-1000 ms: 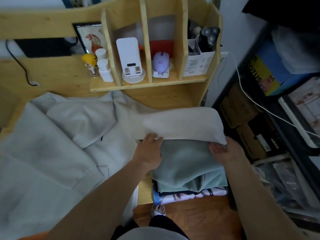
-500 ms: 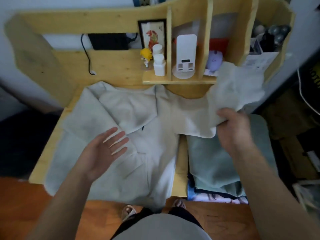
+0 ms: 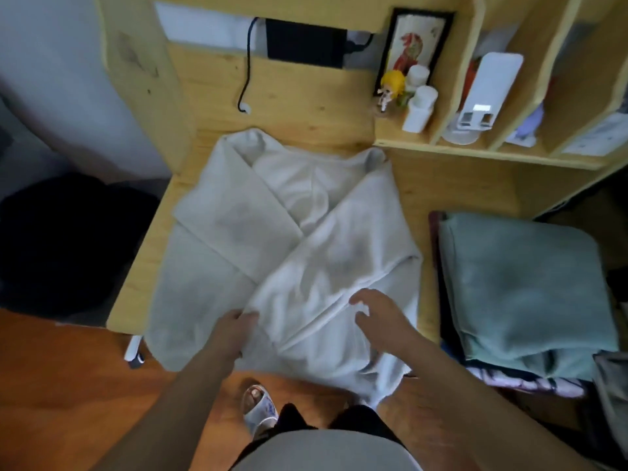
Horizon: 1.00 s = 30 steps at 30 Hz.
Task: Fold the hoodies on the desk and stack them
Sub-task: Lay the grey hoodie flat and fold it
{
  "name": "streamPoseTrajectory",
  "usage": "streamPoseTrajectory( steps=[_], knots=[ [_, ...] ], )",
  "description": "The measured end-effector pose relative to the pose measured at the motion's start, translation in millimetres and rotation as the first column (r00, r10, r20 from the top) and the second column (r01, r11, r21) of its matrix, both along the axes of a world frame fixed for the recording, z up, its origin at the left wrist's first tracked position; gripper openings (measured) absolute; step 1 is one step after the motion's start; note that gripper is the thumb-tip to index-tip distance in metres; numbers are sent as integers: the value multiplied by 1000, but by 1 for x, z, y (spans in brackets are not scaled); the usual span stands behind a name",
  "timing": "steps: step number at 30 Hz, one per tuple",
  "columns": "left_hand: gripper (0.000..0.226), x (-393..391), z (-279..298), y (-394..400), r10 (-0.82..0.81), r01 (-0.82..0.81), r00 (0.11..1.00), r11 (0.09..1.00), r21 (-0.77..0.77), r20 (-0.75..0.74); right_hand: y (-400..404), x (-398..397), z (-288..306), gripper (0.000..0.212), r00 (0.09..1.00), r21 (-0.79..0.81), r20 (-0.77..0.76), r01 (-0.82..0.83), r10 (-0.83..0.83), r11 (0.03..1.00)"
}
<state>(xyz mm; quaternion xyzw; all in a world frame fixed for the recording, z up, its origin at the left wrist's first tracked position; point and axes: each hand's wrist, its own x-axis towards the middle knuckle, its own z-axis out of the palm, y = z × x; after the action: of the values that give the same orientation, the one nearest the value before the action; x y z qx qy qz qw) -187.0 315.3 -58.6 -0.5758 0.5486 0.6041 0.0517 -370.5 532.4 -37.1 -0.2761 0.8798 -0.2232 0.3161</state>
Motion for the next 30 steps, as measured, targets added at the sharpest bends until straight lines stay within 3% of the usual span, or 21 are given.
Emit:
streamPoseTrajectory(
  steps=[2, 4, 8, 10, 11, 13, 14, 15, 16, 17, 19, 21, 23, 25, 28, 30],
  knots=[
    [23, 2, -2, -2, -63, 63, 998, 996, -61, 3, 2, -19, -4, 29, 995, 122, -58, 93, -86, 988],
    [19, 8, -3, -4, -29, 27, 999, 998, -63, -37, 1, -32, -5, 31, 984, 178, -123, 149, -128, 973],
    [14, 18, -9, -5, 125, -110, 986, 984, 137, -110, -8, -62, -9, 34, 973, 262, -169, 197, -156, 945],
    [11, 21, -12, -2, 178, -153, 978, 966, 208, -105, -13, -84, -17, 31, 918, 253, -113, 397, -381, 882],
    [11, 22, -13, -1, 191, -167, 977, 962, 216, -96, -15, -94, -24, 25, 827, 180, 27, 548, -561, 817],
    [11, 22, -11, 4, 224, -201, 971, 956, 211, -88, -23, -107, -25, 10, 483, 9, 412, 846, -773, 533],
    [11, 21, -9, 5, 245, -223, 966, 953, 208, -88, -23, -115, -27, 10, 272, -27, 607, 946, -747, 322],
    [11, 20, -7, 6, 258, -237, 962, 951, 197, -90, -28, -123, -21, 11, 150, 1, 695, 978, -703, 210],
    [9, 19, -7, 6, 272, -250, 957, 950, 188, -100, -26, -130, -15, 19, 145, 14, 737, 973, -661, 229],
    [9, 18, -5, 6, 276, -254, 955, 951, 177, -108, -18, -136, -9, 26, 266, -42, 682, 944, -682, 327],
    [14, 17, 0, 7, 250, -226, 958, 961, 161, -142, -8, -145, -12, 33, 396, -56, 620, 884, -678, 464],
    [27, 14, 2, 9, 172, -158, 975, 982, 103, -141, 11, -165, -33, 36, 267, -14, 747, 922, -609, 387],
    [16, 10, 2, 12, 71, -74, 992, 997, -23, -104, 13, -172, -50, 33, 228, -93, 807, 960, -545, 264],
    [14, 7, -3, 10, 58, -60, 998, 995, -74, -35, -2, -160, -48, 39, 11, 55, 823, 994, -567, 99],
    [9, 2, 0, 9, 20, -23, 999, 998, 61, 49, -15, -136, -41, 48, 6, 108, 776, 984, -630, 142],
    [20, -3, 0, 6, -70, 57, 991, 992, 113, 112, -15, -131, -42, 48, 8, 122, 783, 979, -622, 165]
  ],
)
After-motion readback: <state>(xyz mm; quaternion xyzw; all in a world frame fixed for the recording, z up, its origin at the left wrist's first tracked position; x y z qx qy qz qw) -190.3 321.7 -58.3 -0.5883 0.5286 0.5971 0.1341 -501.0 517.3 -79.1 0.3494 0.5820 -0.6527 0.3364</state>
